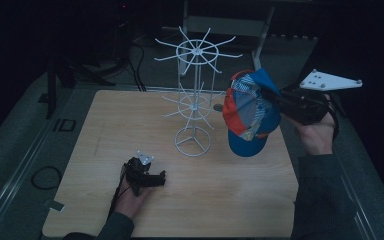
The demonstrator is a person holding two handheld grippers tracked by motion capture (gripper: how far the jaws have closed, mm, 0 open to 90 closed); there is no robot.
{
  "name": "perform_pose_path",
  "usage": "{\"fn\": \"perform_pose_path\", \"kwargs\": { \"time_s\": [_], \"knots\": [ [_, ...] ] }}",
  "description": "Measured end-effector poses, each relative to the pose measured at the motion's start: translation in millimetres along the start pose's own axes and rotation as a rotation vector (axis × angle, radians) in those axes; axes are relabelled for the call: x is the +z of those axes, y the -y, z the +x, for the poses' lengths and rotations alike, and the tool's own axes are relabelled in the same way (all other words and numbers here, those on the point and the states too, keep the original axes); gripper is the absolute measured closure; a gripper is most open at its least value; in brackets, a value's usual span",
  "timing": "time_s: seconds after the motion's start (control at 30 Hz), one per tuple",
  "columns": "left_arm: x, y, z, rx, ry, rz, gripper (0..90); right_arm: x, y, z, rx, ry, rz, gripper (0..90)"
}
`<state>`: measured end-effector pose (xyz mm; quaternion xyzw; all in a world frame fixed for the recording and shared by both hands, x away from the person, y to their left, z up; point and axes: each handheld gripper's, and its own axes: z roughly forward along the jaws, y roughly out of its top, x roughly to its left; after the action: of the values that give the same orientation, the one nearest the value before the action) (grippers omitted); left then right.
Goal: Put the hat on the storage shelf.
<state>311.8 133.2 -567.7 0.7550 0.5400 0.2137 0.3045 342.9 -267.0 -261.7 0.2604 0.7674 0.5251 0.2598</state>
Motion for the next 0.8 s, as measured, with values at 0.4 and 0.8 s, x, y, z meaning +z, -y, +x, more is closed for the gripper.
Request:
{"fn": "perform_pose_path", "kwargs": {
  "time_s": [0.4, 0.8],
  "knots": [
    [-0.1, 0.0, 0.1, 0.002, 0.0, 0.001, 2.4, 0.9, -4.8, -4.4, 0.006, -0.006, -0.021, 88.3],
    [-0.2, 0.0, 0.3, 0.004, 0.0, 0.004, 2.4, -1.1, -9.0, -3.8, 0.006, -0.006, -0.053, 88.3]
  ]
}}
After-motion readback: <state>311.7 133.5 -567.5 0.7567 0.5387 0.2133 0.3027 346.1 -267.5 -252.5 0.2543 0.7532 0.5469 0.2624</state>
